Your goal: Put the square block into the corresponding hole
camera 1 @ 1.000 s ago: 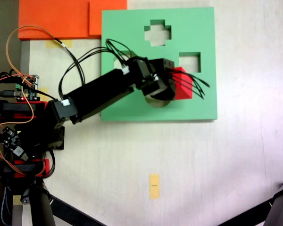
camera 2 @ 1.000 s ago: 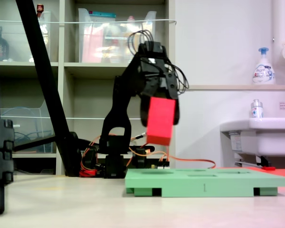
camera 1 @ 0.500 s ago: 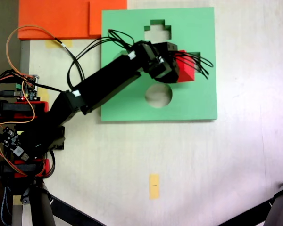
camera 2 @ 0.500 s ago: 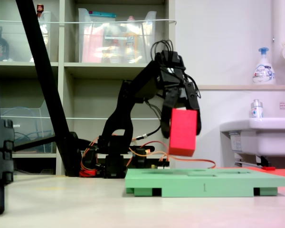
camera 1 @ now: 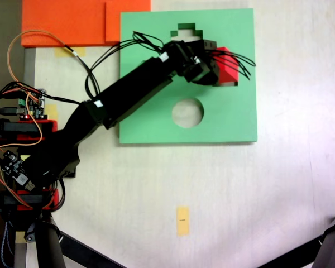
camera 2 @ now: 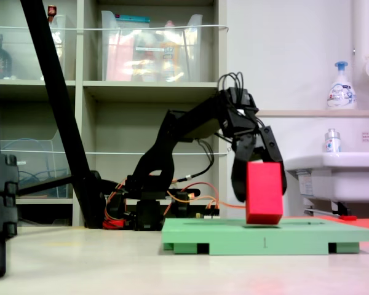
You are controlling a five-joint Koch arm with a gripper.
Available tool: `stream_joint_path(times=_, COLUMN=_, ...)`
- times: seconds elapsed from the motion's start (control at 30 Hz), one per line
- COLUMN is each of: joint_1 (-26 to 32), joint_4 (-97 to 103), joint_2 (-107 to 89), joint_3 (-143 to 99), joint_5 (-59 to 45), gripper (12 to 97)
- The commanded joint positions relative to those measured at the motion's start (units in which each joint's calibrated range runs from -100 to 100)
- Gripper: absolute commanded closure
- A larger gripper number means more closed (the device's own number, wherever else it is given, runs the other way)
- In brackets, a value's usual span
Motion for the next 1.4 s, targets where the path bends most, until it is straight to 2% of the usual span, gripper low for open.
stream_joint_path(times=0.0, joint_1=0.5, joint_4=4.7, joint_2=-1.0, joint_3=4.9, joint_5=0.9, gripper=70.9)
stream_joint_path(times=0.77, joint_1=-0.4, joint_4=-3.4, joint_2=-5.3, joint_3=4.8, joint_5=0.9, gripper=69.8)
stream_joint_path(times=1.2, joint_1=-0.2, joint_4=-1.5, joint_2=2.0, joint_3=4.8, joint_5=0.8, gripper=68.6)
stream_joint_path(times=1.37, joint_1=-0.2, joint_4=-0.7, joint_2=3.4, joint_3=4.8, joint_5=0.8, gripper=64.0)
